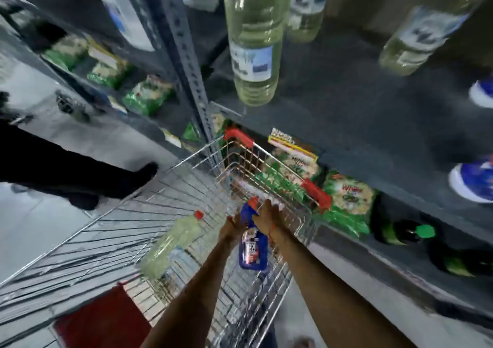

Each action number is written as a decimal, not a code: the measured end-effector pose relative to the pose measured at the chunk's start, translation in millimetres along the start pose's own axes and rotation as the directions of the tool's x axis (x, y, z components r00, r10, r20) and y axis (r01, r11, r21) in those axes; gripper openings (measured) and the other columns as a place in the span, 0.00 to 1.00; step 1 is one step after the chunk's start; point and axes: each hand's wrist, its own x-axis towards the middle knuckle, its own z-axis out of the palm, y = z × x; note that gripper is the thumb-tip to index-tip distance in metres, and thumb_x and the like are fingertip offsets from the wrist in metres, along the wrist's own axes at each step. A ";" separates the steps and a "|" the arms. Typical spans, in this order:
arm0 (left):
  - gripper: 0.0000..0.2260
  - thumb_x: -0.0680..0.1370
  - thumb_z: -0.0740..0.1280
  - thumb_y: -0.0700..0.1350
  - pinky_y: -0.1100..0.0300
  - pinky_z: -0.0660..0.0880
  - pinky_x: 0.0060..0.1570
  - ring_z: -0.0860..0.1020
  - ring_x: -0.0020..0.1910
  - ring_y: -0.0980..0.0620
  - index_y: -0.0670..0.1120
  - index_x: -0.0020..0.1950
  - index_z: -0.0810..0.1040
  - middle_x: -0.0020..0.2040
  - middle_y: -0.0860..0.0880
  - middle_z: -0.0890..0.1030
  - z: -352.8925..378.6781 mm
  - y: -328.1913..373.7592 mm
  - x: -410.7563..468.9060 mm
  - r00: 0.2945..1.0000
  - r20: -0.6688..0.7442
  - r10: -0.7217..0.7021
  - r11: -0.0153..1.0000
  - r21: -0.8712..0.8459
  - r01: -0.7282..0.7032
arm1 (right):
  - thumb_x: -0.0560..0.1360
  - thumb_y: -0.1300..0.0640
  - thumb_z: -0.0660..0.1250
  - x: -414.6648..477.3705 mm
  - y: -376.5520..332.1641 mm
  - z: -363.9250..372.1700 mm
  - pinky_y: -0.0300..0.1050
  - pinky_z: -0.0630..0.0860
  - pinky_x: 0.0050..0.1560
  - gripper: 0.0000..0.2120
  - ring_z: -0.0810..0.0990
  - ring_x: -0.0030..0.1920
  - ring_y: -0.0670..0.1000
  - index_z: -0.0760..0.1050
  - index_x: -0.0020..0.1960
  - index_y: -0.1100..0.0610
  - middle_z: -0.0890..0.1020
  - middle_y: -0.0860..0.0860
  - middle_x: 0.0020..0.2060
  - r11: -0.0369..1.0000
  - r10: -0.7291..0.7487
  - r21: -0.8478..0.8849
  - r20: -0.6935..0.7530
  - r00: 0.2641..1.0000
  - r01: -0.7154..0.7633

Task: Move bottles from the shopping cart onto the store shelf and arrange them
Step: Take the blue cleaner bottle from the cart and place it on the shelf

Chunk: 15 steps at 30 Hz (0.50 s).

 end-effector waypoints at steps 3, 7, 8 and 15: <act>0.26 0.79 0.53 0.55 0.58 0.73 0.51 0.77 0.58 0.41 0.33 0.61 0.73 0.60 0.33 0.77 11.4 -24.3 29.6 0.987 0.025 -0.158 0.985 -0.070 0.159 | 0.71 0.58 0.72 28.6 10.5 28.4 0.52 0.73 0.65 0.33 0.74 0.65 0.61 0.62 0.73 0.60 0.73 0.63 0.67 0.993 0.120 -0.032 0.262 0.958 -0.116; 0.17 0.81 0.56 0.47 0.68 0.74 0.32 0.78 0.38 0.47 0.36 0.49 0.79 0.45 0.40 0.80 22.9 -43.8 52.6 0.963 0.131 -0.237 0.970 -0.024 0.242 | 0.73 0.61 0.70 55.2 21.7 46.1 0.45 0.72 0.50 0.26 0.78 0.55 0.56 0.68 0.68 0.67 0.77 0.63 0.62 0.962 0.266 -0.027 0.316 0.911 -0.271; 0.15 0.81 0.57 0.46 0.63 0.74 0.34 0.78 0.38 0.45 0.35 0.50 0.78 0.45 0.39 0.79 23.7 -46.6 55.0 0.961 0.139 -0.241 0.970 0.007 0.242 | 0.75 0.62 0.67 57.8 22.8 45.9 0.42 0.69 0.46 0.22 0.77 0.50 0.53 0.68 0.67 0.69 0.78 0.63 0.59 0.951 0.298 -0.021 0.319 0.900 -0.308; 0.11 0.81 0.57 0.42 0.65 0.73 0.21 0.78 0.33 0.55 0.40 0.59 0.73 0.49 0.43 0.77 28.7 -64.4 57.7 0.942 0.226 -0.249 0.939 -0.182 0.292 | 0.79 0.68 0.58 74.0 29.7 57.7 0.44 0.78 0.34 0.07 0.76 0.27 0.55 0.71 0.44 0.67 0.77 0.57 0.29 0.783 0.424 0.274 0.421 0.802 -0.558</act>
